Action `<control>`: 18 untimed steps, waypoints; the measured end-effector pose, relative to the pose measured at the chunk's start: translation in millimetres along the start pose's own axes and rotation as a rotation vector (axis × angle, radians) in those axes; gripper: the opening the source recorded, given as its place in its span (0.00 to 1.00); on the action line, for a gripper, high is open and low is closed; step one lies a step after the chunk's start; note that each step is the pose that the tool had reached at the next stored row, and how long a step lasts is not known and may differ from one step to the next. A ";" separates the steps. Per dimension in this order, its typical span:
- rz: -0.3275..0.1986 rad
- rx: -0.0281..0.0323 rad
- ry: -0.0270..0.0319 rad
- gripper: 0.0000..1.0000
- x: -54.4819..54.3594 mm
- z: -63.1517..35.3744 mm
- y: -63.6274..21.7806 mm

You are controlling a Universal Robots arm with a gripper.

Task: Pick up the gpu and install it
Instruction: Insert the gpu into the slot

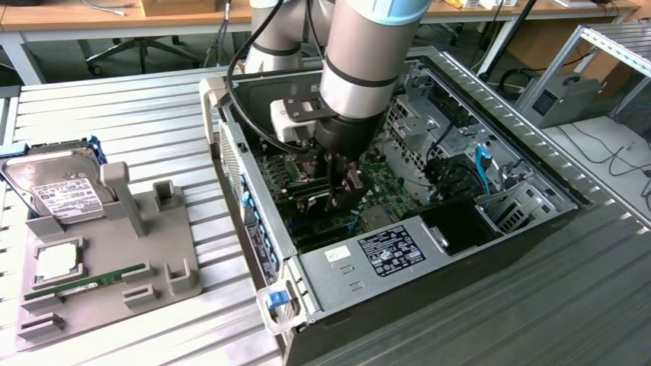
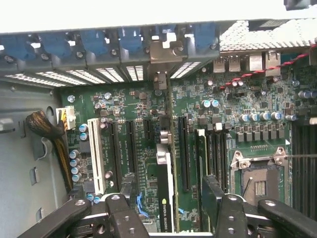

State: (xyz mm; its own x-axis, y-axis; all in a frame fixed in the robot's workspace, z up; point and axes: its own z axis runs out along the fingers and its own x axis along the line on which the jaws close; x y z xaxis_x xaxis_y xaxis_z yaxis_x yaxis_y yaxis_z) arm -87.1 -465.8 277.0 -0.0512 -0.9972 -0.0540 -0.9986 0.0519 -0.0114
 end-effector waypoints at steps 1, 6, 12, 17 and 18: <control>-0.023 -0.0010 0.0023 0.65 -0.9 1.8 0.0; -0.027 -0.0011 0.0087 0.63 -1.4 8.4 0.2; -0.027 -0.0011 0.0087 0.32 -1.4 8.4 0.2; -0.027 -0.0010 0.0086 0.32 -1.4 8.7 0.2; -0.027 -0.0009 0.0085 0.32 -1.3 9.6 0.2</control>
State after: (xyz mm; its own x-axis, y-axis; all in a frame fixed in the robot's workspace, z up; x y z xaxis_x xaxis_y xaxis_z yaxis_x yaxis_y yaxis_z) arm -87.1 -463.9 267.4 -0.0245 -0.9987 -0.0452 -0.9996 0.0250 -0.0118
